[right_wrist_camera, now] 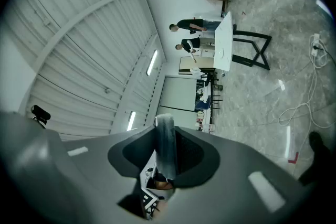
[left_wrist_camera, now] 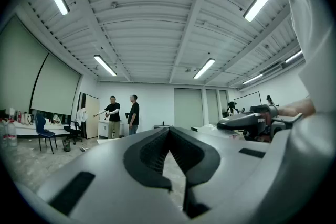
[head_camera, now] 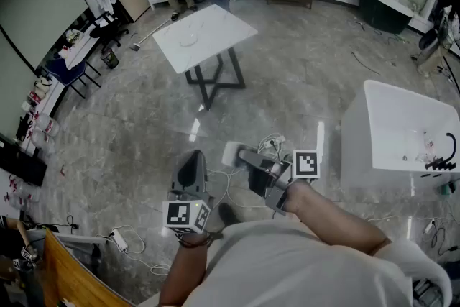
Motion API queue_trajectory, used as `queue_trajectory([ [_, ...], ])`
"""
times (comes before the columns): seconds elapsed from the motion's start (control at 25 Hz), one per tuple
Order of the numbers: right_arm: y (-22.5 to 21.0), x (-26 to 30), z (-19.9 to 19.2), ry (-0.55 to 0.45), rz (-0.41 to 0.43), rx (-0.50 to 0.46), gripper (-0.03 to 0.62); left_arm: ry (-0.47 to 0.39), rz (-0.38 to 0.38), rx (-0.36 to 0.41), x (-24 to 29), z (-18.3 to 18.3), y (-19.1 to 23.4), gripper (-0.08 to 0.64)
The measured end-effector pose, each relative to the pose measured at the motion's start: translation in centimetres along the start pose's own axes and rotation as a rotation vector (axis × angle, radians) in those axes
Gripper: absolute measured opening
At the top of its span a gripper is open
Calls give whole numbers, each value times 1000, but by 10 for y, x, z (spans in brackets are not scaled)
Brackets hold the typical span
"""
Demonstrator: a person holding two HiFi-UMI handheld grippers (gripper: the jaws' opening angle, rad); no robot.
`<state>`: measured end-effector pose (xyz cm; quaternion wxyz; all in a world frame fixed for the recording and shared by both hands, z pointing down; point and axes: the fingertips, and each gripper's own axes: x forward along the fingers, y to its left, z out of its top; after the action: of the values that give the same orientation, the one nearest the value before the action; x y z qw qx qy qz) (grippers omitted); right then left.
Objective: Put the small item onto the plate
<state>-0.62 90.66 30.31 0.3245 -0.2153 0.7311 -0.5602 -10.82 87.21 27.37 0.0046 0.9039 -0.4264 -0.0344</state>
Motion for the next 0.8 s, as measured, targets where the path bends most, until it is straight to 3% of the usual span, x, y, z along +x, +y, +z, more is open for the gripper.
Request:
queue_trajectory([
  [0.32, -3, 0, 0, -5, -15, 1, 101, 7, -6, -4, 2, 2, 0, 6],
  [0.8, -16, -3, 4, -30, -9, 18, 103, 20, -15, -32, 8, -24, 7, 6],
])
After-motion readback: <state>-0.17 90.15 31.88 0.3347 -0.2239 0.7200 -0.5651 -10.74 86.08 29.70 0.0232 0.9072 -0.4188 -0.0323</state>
